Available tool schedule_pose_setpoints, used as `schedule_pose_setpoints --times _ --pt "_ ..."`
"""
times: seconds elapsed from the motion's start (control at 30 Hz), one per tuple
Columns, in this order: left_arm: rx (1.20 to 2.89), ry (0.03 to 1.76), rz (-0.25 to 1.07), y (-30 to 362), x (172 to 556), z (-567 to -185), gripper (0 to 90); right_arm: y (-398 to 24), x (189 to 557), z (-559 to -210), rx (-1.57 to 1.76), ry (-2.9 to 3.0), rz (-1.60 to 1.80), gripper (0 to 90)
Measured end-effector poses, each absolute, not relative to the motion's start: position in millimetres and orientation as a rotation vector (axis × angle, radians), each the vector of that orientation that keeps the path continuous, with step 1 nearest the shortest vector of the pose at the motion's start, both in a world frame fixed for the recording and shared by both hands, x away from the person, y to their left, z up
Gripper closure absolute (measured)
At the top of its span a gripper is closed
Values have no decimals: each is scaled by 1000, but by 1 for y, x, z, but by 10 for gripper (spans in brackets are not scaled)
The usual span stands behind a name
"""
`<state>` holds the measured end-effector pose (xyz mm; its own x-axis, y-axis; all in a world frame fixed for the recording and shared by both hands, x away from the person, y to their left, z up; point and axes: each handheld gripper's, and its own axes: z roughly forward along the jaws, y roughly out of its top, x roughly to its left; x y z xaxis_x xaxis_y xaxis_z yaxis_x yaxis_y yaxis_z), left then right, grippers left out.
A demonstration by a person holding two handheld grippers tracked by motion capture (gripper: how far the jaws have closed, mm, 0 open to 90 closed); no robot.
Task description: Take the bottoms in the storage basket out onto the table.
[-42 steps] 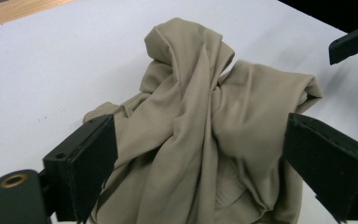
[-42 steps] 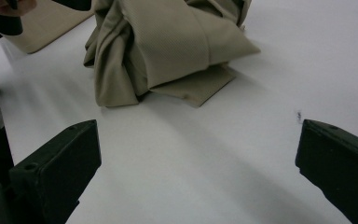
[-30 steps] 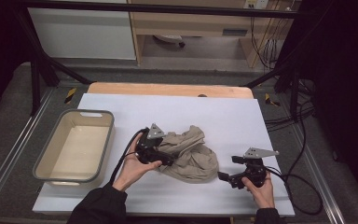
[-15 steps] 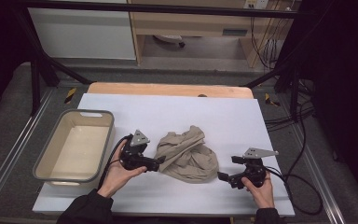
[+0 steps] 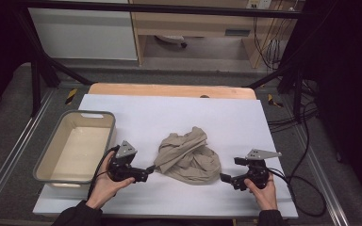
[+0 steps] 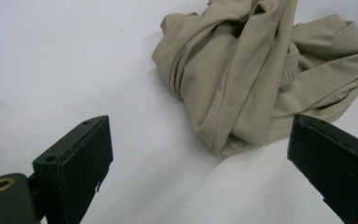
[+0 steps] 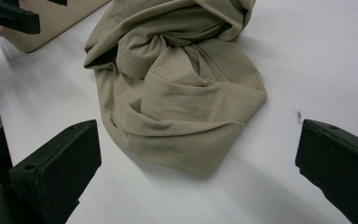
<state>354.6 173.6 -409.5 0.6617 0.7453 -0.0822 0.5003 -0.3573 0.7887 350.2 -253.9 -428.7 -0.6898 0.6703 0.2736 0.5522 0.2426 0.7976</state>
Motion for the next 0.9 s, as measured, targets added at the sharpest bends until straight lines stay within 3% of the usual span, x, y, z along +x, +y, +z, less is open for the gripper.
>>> schedule_pose_setpoints --times 0.9 --pt "2028 936 403 194 330 -416 55 -253 350 -430 1181 2376 1431 5"
